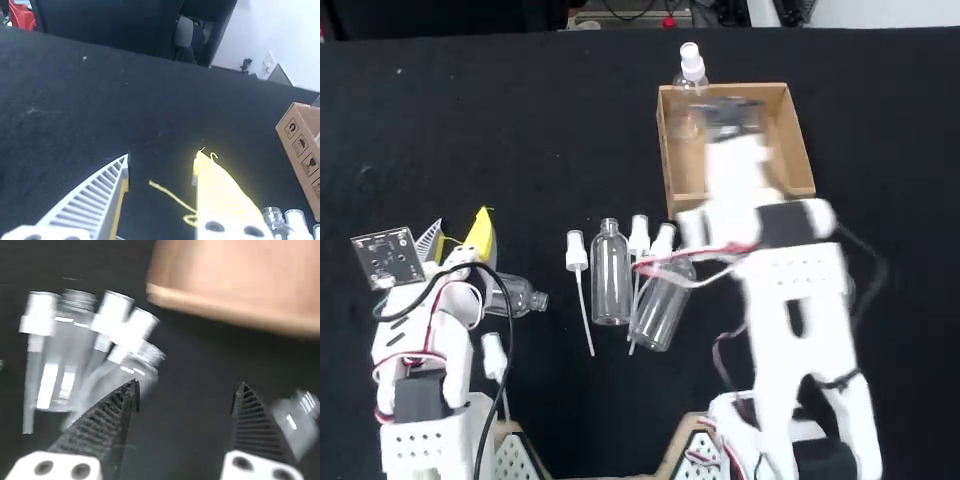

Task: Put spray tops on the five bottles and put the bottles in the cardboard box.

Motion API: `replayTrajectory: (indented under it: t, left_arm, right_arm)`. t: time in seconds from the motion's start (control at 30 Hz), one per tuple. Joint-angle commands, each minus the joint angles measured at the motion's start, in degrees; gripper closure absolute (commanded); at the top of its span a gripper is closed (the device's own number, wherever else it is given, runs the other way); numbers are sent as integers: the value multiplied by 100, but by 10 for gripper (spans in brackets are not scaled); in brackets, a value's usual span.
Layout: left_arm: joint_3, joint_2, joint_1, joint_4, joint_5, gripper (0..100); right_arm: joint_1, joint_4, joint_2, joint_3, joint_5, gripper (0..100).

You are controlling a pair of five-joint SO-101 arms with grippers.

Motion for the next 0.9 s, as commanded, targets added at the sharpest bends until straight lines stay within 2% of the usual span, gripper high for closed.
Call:
replayTrajectory:
  t: [0.0,0.1,0.23,0.4,0.53,0.6,0.73,0.87]
  left_arm:
    - [-954,-18,-347,273,-290,798]
    - [-1297,-9,-523,501,-325,798]
    - [-1473,-9,-382,1169,-422,798]
    - [-1464,-9,-400,1776,-1380,796]
    - [-1446,-9,-321,2110,-2919,797]
    - [-1543,79,-585,2154,-2901,798]
    - [-2246,1046,-1305,2215,-2699,795]
    - [-3398,2734,-1332,3103,-2998,795]
  right_arm:
    - [1275,141,-224,-40,475,716]
    - [1952,132,-224,171,888,716]
    - [2470,9,-224,488,1363,716]
    - [2936,-404,-224,822,1389,716]
    - [2971,-440,-224,1024,1442,714]
    - [2936,-448,-224,1095,1442,713]
    - [2936,-703,-224,1253,1398,713]
    - [2936,-844,-224,1516,1424,713]
